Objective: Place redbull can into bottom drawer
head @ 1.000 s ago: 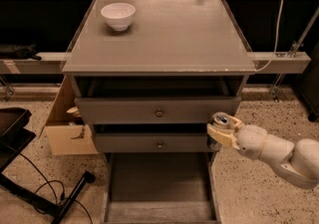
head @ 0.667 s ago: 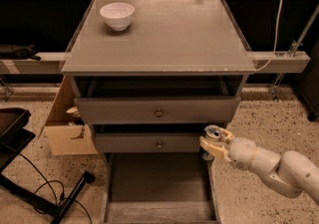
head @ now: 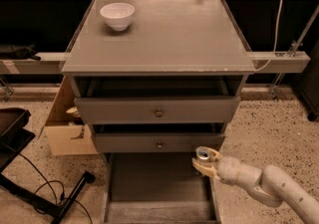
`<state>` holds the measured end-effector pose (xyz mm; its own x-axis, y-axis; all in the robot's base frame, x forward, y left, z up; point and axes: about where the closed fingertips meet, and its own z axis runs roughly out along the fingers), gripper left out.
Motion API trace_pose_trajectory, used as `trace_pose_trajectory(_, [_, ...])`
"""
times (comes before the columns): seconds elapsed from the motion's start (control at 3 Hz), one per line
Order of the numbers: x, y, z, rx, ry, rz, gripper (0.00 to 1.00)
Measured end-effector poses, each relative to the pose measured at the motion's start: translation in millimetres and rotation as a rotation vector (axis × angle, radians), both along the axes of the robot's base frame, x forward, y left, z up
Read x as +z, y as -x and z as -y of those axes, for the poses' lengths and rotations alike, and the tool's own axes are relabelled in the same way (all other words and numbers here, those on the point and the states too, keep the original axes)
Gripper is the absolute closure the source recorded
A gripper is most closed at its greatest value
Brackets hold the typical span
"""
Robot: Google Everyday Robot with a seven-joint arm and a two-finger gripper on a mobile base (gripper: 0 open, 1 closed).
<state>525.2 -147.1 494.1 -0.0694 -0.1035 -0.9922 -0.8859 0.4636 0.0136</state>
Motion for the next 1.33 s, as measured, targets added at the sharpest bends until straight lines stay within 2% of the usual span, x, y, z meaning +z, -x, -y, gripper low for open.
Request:
trace_pose_trajectory(0.33, [-50, -7, 2, -0.021, -0.011, -0.017, 1.00])
trace_pose_trajectory(0.67, [-50, -7, 2, -0.021, -0.011, -0.016, 1.00])
trace_pose_trajectory(1.33, [-182, -7, -49, 0.050, -0.062, -0.056, 1.00])
